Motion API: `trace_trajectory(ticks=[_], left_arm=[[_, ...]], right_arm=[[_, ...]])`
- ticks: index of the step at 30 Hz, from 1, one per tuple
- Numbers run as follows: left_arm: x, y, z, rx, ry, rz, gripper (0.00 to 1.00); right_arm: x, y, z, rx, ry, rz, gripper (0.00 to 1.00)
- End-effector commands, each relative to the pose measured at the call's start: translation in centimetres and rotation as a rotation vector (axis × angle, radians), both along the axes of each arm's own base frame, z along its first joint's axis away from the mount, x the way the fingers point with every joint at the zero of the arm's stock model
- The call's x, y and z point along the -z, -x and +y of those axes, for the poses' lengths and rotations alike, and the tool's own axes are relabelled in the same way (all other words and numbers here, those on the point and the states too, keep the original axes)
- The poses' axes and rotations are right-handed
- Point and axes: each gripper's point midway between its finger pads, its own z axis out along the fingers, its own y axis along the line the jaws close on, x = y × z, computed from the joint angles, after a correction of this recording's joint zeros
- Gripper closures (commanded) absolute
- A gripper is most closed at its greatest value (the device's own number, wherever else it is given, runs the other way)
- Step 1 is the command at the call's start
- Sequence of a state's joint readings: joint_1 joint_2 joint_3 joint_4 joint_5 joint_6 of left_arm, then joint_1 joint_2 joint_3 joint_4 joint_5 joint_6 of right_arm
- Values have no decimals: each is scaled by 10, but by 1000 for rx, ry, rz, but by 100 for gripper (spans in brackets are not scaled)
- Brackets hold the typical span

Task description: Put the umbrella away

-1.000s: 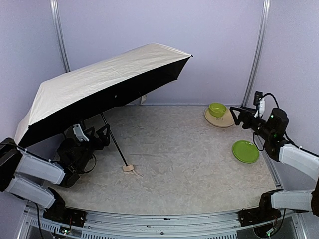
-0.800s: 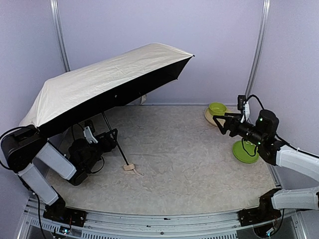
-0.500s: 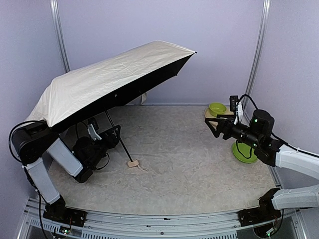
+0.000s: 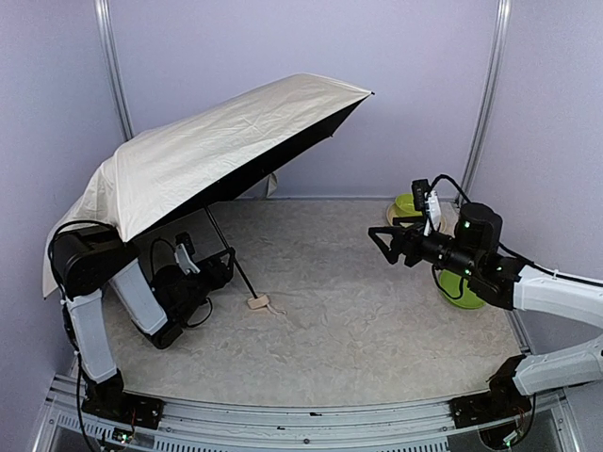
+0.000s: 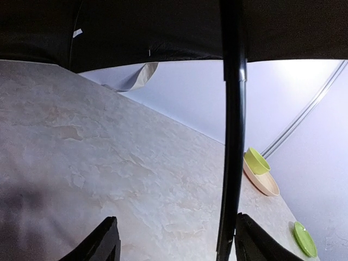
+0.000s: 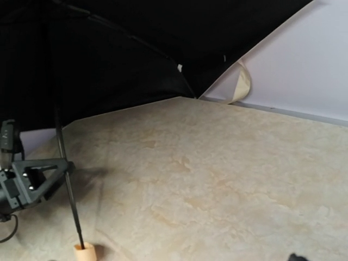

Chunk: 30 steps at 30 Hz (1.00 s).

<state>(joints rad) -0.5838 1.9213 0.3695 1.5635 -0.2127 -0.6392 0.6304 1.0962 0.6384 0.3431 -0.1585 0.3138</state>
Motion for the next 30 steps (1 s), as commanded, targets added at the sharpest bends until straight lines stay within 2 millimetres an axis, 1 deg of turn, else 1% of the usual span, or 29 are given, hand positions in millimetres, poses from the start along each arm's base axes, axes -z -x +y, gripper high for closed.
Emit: trace_trajectory(ticks=[1,3,4,8,11,13,15,17,22,24,28,30], left_arm=[[-18,-5,6,-42,54,-81,25],[-17,-6,12,-75,34,-84,20],[-17,-6,11,-72,17,-91,18],[-20,-10,-5,-10,-23,-132,11],[-37,-3,-15,58,12,-218,10],[-38,-3,-16,63,41,-224,12],[-38,-6,-15,54,70,-216,17],[-41,-8,-20,66,91,-220,24],[-52,-7,-33,93,109,-252,44],[-55,-7,-36,104,126,-255,54],[-60,-7,-42,125,172,-252,78],[-63,-6,-46,144,176,-261,86]], right_arm=[[-8,3,12,-29,25,-30,11],[-9,5,16,-45,26,-38,11],[-8,5,17,-51,29,-38,11],[-5,5,20,-61,42,-32,11],[-5,6,25,-75,43,-36,10],[-5,7,26,-80,46,-38,7],[-4,6,27,-81,52,-36,5],[-4,6,28,-83,53,-37,5],[-4,7,29,-83,56,-43,6],[-4,7,28,-79,59,-41,6],[-6,9,27,-75,56,-44,5],[-8,10,25,-71,53,-46,5]])
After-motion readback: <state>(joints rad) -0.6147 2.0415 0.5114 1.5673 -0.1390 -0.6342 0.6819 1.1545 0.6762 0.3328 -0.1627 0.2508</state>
